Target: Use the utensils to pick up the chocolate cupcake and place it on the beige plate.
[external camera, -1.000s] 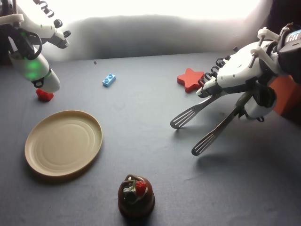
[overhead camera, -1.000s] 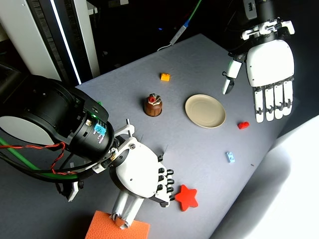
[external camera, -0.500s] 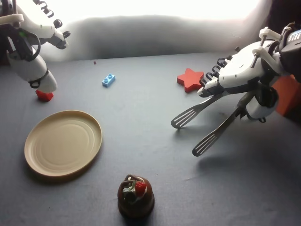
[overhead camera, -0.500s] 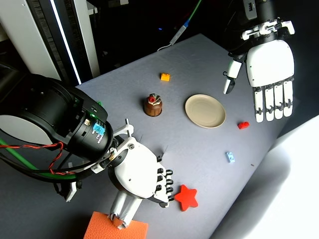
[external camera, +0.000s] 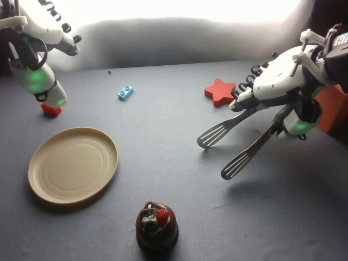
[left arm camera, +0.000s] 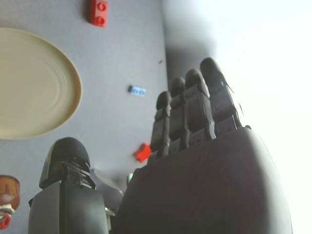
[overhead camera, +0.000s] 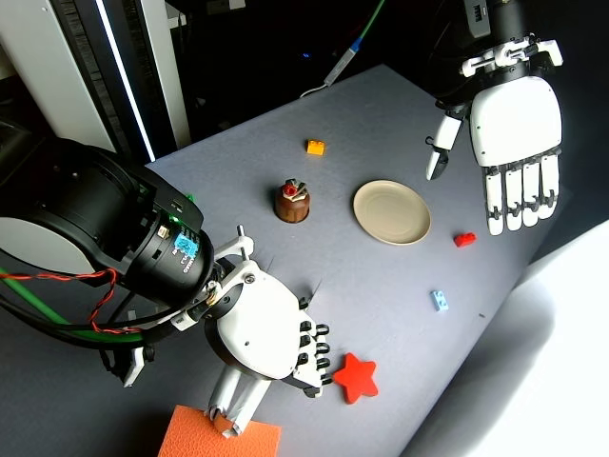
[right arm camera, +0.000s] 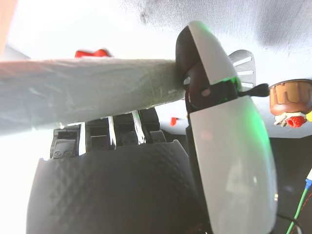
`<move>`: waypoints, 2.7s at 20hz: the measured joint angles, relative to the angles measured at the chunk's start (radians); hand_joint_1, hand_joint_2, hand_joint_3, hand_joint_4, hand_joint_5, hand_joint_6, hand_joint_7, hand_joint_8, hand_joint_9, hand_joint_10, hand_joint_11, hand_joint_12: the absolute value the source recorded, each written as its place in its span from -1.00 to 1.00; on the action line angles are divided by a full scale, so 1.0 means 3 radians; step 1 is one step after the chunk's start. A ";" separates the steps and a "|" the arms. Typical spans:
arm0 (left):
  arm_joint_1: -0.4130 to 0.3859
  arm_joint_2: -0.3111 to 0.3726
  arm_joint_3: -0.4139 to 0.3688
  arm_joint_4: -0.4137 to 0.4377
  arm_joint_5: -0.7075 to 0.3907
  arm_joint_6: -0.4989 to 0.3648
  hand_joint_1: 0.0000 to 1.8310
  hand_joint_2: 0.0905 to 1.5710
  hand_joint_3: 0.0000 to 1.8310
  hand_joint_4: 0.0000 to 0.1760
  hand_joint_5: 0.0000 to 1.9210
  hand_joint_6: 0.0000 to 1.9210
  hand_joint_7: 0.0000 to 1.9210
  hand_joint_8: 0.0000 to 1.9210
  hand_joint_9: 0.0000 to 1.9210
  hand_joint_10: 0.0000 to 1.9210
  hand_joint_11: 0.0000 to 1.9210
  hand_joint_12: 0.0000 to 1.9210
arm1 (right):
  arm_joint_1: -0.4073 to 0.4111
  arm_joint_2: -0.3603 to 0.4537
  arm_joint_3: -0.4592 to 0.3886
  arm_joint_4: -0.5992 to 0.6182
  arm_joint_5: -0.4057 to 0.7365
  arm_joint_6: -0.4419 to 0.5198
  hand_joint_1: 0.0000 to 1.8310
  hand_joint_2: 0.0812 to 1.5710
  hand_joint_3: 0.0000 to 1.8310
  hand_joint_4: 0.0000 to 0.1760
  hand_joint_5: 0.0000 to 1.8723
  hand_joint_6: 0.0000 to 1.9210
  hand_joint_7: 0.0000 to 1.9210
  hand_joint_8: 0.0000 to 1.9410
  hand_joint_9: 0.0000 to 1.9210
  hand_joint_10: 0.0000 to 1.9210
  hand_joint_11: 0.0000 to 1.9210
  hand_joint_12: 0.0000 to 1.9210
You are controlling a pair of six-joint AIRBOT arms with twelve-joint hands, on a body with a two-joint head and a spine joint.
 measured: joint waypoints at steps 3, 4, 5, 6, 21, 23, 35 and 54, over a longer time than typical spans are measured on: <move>0.0000 0.0000 0.0000 0.0000 0.0001 0.0000 -0.65 0.31 -1.00 -1.00 -0.85 -1.00 -0.85 -1.00 -0.88 -1.00 -1.00 -0.70 | 0.0000 0.0001 -0.0003 0.0000 0.0006 -0.0008 -0.06 0.65 -0.84 -1.00 -0.79 -0.99 -0.77 -1.00 -0.76 -0.99 -1.00 -0.39; 0.0000 0.0000 0.0000 0.0001 0.0001 0.0000 -0.64 0.31 -1.00 -1.00 -0.85 -1.00 -0.84 -1.00 -0.88 -1.00 -1.00 -0.70 | 0.0000 0.0001 -0.0006 -0.0001 0.0011 -0.0013 0.01 0.60 -0.86 -1.00 -0.76 -0.99 -0.74 -0.99 -0.73 -0.98 -1.00 -0.30; -0.0001 0.0000 0.0000 0.0000 0.0005 0.0000 -0.64 0.31 -1.00 -1.00 -0.85 -1.00 -0.85 -1.00 -0.88 -1.00 -1.00 -0.72 | 0.0008 0.0015 -0.0024 -0.0005 0.0019 -0.0018 0.04 0.59 -0.87 -1.00 -0.73 -0.99 -0.71 -0.99 -0.71 -0.98 -1.00 -0.25; 0.0000 0.0000 0.0001 0.0000 0.0009 0.0000 -0.65 0.31 -1.00 -1.00 -0.85 -1.00 -0.85 -1.00 -0.88 -1.00 -1.00 -0.73 | 0.0015 0.0029 -0.0037 0.0000 0.0020 -0.0017 0.01 0.63 -0.86 -1.00 -0.74 -0.99 -0.71 -0.99 -0.70 -0.98 -1.00 -0.24; 0.0000 0.0000 0.0000 0.0000 0.0014 0.0001 -0.62 0.32 -1.00 -1.00 -0.89 -1.00 -0.87 -1.00 -0.90 -1.00 -1.00 -0.77 | -0.0004 0.0050 -0.0075 -0.0006 0.0117 -0.0019 0.04 0.67 -0.93 -1.00 -0.54 -0.96 -0.47 -0.97 -0.47 -0.93 -1.00 0.33; 0.0000 0.0000 0.0000 0.0000 0.0015 0.0001 -0.59 0.30 -1.00 -1.00 -0.86 -1.00 -0.85 -1.00 -0.87 -1.00 -1.00 -0.69 | -0.0004 0.0050 -0.0075 -0.0004 0.0126 -0.0019 0.00 0.69 -0.93 -1.00 -0.54 -0.97 -0.45 -0.97 -0.45 -0.92 -1.00 0.37; 0.0000 0.0000 0.0000 0.0000 0.0024 0.0010 -0.61 0.31 -1.00 -1.00 -0.88 -0.99 -0.87 -0.99 -0.90 -1.00 -1.00 -0.76 | -0.0004 0.0050 -0.0081 0.0001 0.0134 -0.0017 0.23 0.46 -1.00 -1.00 -0.26 -0.88 -0.50 -0.22 -0.64 0.29 -0.75 0.73; 0.0000 0.0000 0.0000 0.0001 0.0042 0.0013 -0.59 0.30 -1.00 -1.00 -0.87 -1.00 -0.86 -1.00 -0.87 -1.00 -1.00 -0.67 | 0.0189 0.0198 -0.0376 -0.0029 0.0186 -0.0006 0.20 0.52 -0.99 -1.00 -0.27 0.31 -0.56 0.47 -0.60 0.77 -0.52 1.00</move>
